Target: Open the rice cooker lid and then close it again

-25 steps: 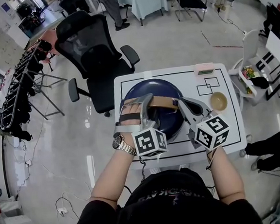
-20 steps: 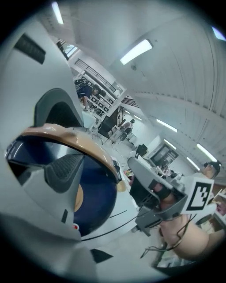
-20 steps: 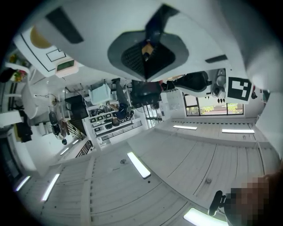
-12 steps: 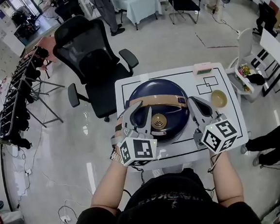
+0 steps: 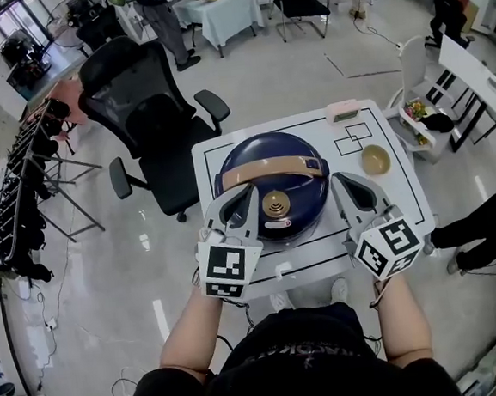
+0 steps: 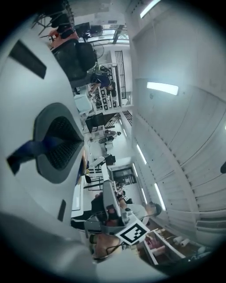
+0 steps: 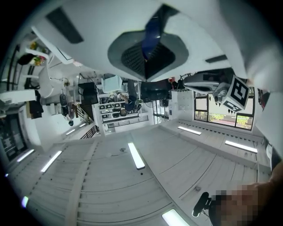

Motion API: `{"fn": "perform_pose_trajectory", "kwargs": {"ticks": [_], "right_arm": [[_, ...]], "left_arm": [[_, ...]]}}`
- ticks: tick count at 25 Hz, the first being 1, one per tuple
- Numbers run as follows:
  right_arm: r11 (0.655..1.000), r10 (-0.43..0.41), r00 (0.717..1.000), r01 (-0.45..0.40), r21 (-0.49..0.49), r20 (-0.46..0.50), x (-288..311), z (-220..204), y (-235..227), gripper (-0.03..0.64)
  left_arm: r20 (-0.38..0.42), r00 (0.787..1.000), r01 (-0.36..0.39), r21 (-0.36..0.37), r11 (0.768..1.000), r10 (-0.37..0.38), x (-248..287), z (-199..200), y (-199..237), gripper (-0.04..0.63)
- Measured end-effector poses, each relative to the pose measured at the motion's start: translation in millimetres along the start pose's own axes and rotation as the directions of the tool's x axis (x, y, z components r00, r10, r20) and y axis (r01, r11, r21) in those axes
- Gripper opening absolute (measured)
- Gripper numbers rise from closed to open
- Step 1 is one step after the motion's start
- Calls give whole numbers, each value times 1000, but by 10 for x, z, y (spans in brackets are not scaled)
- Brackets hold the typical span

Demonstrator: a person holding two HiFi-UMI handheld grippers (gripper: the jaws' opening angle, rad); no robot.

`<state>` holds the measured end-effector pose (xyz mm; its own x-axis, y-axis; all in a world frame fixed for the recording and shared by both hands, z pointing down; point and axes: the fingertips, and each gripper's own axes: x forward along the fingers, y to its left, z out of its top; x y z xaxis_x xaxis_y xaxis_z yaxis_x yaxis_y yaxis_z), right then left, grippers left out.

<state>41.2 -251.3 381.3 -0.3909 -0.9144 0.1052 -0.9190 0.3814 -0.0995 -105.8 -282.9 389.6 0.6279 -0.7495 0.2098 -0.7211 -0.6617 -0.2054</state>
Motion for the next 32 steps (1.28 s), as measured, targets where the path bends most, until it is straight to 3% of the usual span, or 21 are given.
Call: {"fn": "perform_pose_trajectory", "kwargs": {"ticks": [10,20,27,32], "right_arm": [[998,45,999,-44,-44,18,-557,125,-104,2],[991,133,991,-133,-25,21,-1513,-10,-380,2],[975,221,975,-221,-3,14,-2056,-182,-335,2],[956,294,956,-294,-7,6,-2377,-252,-122,2]], "left_arm": [[47,999,-8,-18,1000,8,-154,217,-574,3],[9,999,-40,-106,994,42,-429,261,-1693,3],[-23,992,-123,-96,988,122,-867,269,-2331,3],[-41,982,-186,-151,971,182,-1225,210,-2622,3]]}}
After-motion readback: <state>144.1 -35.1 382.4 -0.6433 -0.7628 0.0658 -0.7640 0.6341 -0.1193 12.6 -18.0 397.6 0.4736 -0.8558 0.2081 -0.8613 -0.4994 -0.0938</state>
